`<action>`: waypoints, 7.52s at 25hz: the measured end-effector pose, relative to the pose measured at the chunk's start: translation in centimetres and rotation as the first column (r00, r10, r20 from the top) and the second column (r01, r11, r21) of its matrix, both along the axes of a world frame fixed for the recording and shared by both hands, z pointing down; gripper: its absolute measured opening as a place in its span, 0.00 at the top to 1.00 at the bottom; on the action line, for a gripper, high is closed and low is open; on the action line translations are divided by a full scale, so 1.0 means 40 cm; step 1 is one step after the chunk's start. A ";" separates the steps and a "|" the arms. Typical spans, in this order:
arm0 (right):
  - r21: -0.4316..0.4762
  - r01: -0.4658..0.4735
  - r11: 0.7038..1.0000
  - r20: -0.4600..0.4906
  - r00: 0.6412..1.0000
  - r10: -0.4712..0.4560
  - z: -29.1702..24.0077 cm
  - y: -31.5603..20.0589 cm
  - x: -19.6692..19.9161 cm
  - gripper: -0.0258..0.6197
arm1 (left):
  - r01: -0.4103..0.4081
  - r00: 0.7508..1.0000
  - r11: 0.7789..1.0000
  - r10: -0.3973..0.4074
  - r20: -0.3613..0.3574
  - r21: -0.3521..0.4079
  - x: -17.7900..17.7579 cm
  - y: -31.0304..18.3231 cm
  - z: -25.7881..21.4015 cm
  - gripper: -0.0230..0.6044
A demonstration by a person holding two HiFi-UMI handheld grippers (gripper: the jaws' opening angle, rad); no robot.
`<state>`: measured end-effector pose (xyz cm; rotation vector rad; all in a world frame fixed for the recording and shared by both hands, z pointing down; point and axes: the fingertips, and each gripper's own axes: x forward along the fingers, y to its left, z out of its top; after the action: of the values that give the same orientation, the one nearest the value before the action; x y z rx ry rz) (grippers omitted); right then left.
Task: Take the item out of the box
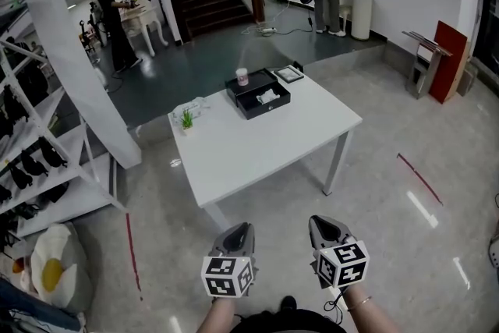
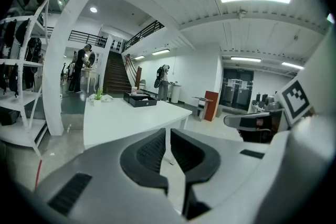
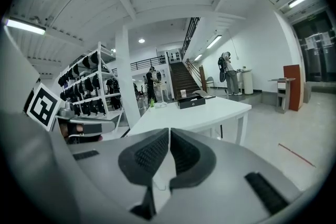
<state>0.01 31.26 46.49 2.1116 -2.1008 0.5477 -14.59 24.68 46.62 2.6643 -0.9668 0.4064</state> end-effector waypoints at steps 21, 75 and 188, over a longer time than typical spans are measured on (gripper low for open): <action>-0.031 0.068 0.997 0.086 0.994 -0.065 0.043 -0.143 0.052 0.68 | 0.030 0.999 1.000 -0.030 0.023 0.001 0.061 -0.149 0.028 0.91; -0.074 -0.037 0.997 -0.011 0.999 0.036 0.003 -0.983 0.327 0.66 | -0.001 1.000 0.999 0.002 0.009 -0.050 0.251 -0.978 0.069 0.91; -0.710 0.242 0.661 -0.337 0.708 -0.621 0.365 -1.638 0.534 0.74 | 0.365 0.930 0.912 -0.351 0.104 -0.186 0.337 -1.284 0.196 0.91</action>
<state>21.35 -34.28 61.08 1.1080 -1.6697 0.4005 -1.10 -26.66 54.45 2.2407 -1.3279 0.4845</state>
